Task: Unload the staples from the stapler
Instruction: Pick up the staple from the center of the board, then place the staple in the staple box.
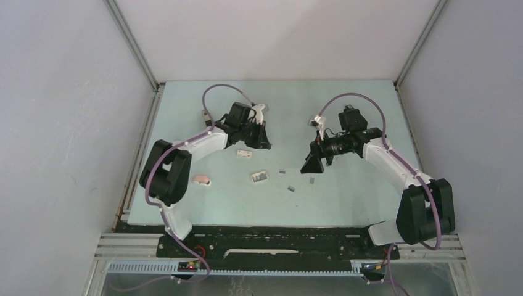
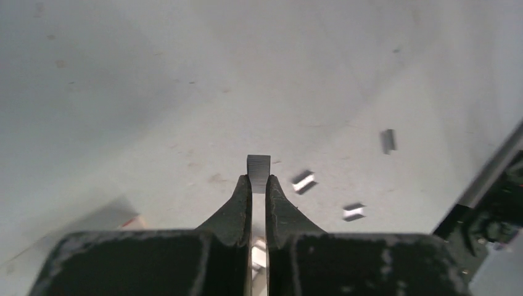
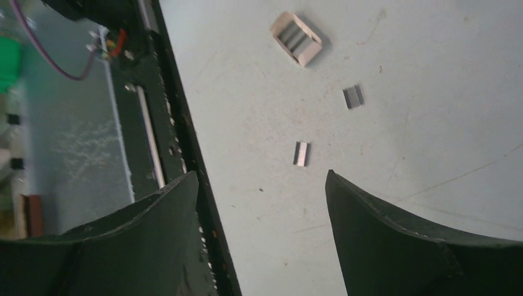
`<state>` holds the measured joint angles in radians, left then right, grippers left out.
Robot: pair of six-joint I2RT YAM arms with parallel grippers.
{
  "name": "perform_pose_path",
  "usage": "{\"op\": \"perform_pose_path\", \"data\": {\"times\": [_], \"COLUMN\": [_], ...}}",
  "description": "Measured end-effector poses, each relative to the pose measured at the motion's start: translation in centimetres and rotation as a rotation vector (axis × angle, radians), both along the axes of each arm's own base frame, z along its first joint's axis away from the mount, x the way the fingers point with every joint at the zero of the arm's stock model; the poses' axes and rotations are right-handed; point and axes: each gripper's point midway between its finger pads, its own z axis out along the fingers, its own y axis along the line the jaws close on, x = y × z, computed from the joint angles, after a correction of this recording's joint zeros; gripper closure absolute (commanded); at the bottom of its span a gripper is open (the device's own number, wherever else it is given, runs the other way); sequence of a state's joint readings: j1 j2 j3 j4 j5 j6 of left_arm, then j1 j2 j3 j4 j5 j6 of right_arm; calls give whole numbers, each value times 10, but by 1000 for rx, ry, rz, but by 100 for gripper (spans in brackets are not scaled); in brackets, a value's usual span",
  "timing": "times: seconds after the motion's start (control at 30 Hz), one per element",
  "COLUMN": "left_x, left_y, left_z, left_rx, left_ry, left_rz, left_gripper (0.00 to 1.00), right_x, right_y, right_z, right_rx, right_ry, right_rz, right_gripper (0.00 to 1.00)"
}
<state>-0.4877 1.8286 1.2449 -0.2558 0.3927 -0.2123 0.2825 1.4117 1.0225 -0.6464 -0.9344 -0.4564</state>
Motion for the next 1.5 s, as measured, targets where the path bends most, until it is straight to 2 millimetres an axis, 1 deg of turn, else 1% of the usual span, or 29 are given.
{"op": "perform_pose_path", "data": {"times": [0.1,0.2,0.27,0.33,0.43,0.57,0.73,0.87,0.97,1.07,1.3,1.5], "left_x": [-12,-30,-42,-53,-63,-72,-80,-83,-88,-95,-104,-106], "left_y": [-12,-25,-35,-47,-61,-77,-87,-92,-96,-100,-106,-109], "left_z": [10,15,19,23,32,54,83,98,100,97,100,100], "left_rx": [-111,-213,-276,-352,-437,-570,-717,-812,-857,-885,-937,-958], "left_ry": [5,19,33,46,58,58,52,52,76,107,143,159], "left_rz": [-13,-31,-45,-59,-73,-96,-121,-136,-148,-153,-175,-179], "left_gripper": [97,97,97,97,97,97,97,97,97,97,97,97], "right_x": [4,6,5,3,3,13,27,33,35,35,34,33], "right_y": [1,4,5,7,8,7,0,-1,0,0,0,0], "right_z": [15,30,34,33,29,23,22,31,36,40,43,45], "right_rx": [91,203,270,327,378,426,467,495,507,519,532,537], "right_ry": [46,82,131,191,275,360,418,412,403,399,413,418], "right_rz": [-32,-56,-71,-88,-111,-158,-220,-227,-222,-222,-223,-218], "right_gripper": [15,15,15,15,15,15,16,17,17,18,28,42]}}
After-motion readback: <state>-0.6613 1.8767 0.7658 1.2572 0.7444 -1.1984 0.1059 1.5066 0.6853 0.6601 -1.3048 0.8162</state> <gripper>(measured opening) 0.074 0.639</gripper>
